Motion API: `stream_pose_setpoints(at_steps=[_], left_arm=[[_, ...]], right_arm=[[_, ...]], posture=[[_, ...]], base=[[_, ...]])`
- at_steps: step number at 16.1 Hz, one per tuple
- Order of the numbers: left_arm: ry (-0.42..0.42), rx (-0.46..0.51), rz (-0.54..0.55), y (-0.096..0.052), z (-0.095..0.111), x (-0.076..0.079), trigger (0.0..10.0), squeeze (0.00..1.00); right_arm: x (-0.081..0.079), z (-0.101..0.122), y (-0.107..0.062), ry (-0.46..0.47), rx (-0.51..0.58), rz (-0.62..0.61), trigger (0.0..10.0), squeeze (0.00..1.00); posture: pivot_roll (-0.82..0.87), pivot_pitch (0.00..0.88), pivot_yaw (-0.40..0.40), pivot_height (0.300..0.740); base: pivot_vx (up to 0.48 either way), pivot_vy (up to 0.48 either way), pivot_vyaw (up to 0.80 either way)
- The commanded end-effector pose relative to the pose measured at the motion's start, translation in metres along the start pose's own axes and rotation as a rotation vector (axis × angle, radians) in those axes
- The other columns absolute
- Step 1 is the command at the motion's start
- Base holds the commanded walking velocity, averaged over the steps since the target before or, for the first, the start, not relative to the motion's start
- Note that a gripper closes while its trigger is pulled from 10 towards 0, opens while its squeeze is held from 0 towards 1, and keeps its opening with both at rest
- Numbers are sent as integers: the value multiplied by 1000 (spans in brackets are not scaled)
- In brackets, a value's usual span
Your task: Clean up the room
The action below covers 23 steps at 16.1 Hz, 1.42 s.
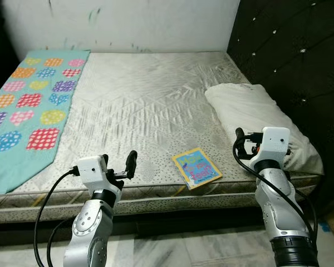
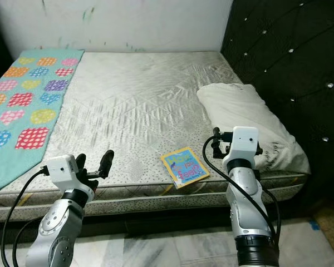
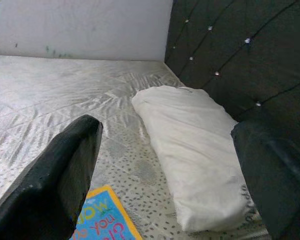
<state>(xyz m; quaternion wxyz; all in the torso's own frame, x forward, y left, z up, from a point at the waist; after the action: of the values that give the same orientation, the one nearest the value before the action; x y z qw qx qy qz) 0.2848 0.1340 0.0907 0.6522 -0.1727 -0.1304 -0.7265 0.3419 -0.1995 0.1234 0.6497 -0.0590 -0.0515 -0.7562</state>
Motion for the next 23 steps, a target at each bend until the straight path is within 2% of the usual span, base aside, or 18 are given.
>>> stream_pose_setpoints(at_steps=[1, 12, 20, 23], left_arm=[[-12, -5, -5, 1, -3, 4, 10000, 0], [-13, -2, -7, 1, -2, 4, 10000, 0], [10, -11, -9, 1, -4, 6, 10000, 0], [3, 1, -4, 0, -2, 6, 10000, 0]], right_arm=[[5, 2, 2, -4, 5, -11, 10000, 0], [5, 2, 2, -4, 5, -11, 10000, 0], [6, 2, 2, -29, 7, -2, 10000, 0], [-2, -5, -2, -11, -17, 59, 10000, 0]], posture=[[-64, 0, -8, 740], [-64, 0, -8, 740], [-69, 0, -13, 740], [-69, 0, -13, 740]], base=[[0, 0, 0], [0, 0, 0], [0, -480, 0], [0, -160, 0]])
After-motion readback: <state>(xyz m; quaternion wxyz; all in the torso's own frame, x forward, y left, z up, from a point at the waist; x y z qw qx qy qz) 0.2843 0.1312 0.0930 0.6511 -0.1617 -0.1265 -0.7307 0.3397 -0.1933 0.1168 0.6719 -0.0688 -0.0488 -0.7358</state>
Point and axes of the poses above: a point about 5 cm out from each wrist's last joint towards the gripper, its own y axis pointing out of the wrist towards the gripper, its own z axis along the axis of the wrist's last joint, x = y × z, the point moved 3 cm from there along y, pointing out of the wrist towards the gripper, and after that the axes turned 5 degrees about -y, right-handed, at the moved point
